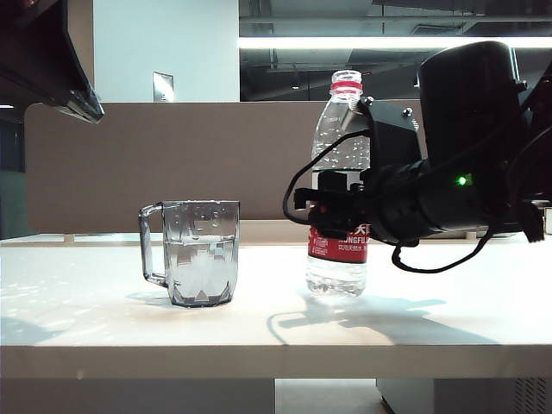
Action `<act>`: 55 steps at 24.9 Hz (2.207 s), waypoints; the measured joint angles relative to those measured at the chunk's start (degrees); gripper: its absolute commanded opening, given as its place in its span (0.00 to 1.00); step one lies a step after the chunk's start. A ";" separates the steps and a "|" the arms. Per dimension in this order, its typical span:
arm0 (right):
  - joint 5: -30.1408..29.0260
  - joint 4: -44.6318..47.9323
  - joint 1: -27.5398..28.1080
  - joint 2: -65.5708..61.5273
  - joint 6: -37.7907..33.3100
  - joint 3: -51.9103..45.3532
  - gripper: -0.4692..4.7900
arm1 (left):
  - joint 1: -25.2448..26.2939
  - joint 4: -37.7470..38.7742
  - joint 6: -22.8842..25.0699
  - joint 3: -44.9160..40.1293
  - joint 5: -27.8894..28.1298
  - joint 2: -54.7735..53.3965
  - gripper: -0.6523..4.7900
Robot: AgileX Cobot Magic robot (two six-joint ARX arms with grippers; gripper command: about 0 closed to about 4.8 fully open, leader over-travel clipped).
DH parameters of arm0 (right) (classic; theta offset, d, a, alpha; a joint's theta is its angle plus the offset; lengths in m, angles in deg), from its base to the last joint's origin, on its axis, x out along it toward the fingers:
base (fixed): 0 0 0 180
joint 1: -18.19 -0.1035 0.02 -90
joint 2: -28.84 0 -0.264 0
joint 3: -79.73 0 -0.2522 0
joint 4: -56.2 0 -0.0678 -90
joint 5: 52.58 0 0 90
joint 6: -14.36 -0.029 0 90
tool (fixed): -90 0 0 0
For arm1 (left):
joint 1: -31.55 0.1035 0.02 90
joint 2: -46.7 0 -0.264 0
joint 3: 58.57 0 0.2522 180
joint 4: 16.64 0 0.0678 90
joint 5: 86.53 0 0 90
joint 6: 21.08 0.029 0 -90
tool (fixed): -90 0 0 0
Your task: Pick up the mineral water bottle on the table and pour water into the mug until it's half full.
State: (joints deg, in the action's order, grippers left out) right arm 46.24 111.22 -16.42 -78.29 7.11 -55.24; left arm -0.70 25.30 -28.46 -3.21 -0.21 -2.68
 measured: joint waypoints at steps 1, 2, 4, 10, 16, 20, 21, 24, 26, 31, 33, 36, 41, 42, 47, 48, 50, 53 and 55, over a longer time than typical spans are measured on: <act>0.02 0.13 -0.17 -0.07 0.00 -0.04 0.52 | 0.00 0.00 0.00 0.00 0.00 0.00 0.12; 0.02 0.15 -0.22 -0.07 0.02 -0.13 0.52 | 0.00 0.00 0.00 0.00 0.00 0.00 0.12; 0.02 -0.31 -0.26 -0.07 0.20 -0.26 0.52 | 0.00 0.00 0.00 0.00 0.00 0.00 0.12; 0.15 -0.81 -0.26 -0.04 3.58 -0.70 0.54 | 0.00 0.00 0.00 0.00 0.00 0.00 0.12; 0.13 -1.42 -0.26 -0.02 3.76 -0.70 0.91 | 0.00 0.00 0.00 0.00 0.00 0.00 0.12; 0.09 -3.74 -0.26 0.11 3.80 -1.36 0.95 | 0.00 0.00 0.00 0.00 0.00 0.02 0.12; 0.09 -3.80 -0.28 0.46 3.82 -1.70 1.00 | 0.00 0.00 0.00 0.00 0.00 0.02 0.12; 0.07 -3.56 -0.28 3.10 4.09 -4.15 1.00 | 0.00 0.00 0.00 0.00 0.00 0.02 0.12; 0.09 -3.67 -0.28 6.21 4.11 -7.41 1.00 | 0.00 0.00 0.00 0.00 0.00 0.02 0.12; 0.09 -4.26 -0.26 19.63 4.11 -16.20 0.74 | 0.02 0.00 0.00 0.00 0.02 0.04 0.12; 0.09 -7.04 -0.26 26.10 4.13 -19.08 0.65 | 0.00 0.00 0.00 0.00 0.00 0.04 0.12; -0.07 -18.14 -0.26 39.60 4.24 -22.03 0.40 | 0.02 0.00 0.00 0.00 0.00 0.04 0.12; -1.95 -36.54 -0.28 55.32 4.26 -22.01 0.13 | 0.00 -0.04 0.00 0.00 0.00 0.04 0.12; -1.97 -41.38 -0.28 58.62 4.24 -22.03 0.07 | 0.00 -0.04 0.00 0.00 0.00 0.04 0.12; -2.40 -52.41 -0.17 72.26 4.28 -24.06 0.08 | 0.00 -0.04 0.00 0.00 0.00 0.04 0.12; -2.49 -52.46 -0.07 73.35 4.28 -24.83 0.08 | 0.00 -0.04 0.00 0.00 0.00 0.04 0.12; -4.11 -53.44 1.46 76.96 4.28 -27.21 0.08 | 0.00 -0.04 0.00 0.00 0.00 0.04 0.12; -6.99 -53.40 4.04 78.84 4.02 -28.59 0.08 | 0.00 -0.04 0.00 0.00 0.00 0.04 0.12; -9.38 -53.29 6.16 79.76 3.85 -29.46 0.08 | 0.00 -0.04 0.00 0.00 0.00 0.04 0.12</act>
State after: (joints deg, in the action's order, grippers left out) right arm 36.86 57.93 -10.25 1.46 10.96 -84.70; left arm -0.70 25.26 -28.46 -3.21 -0.21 -2.64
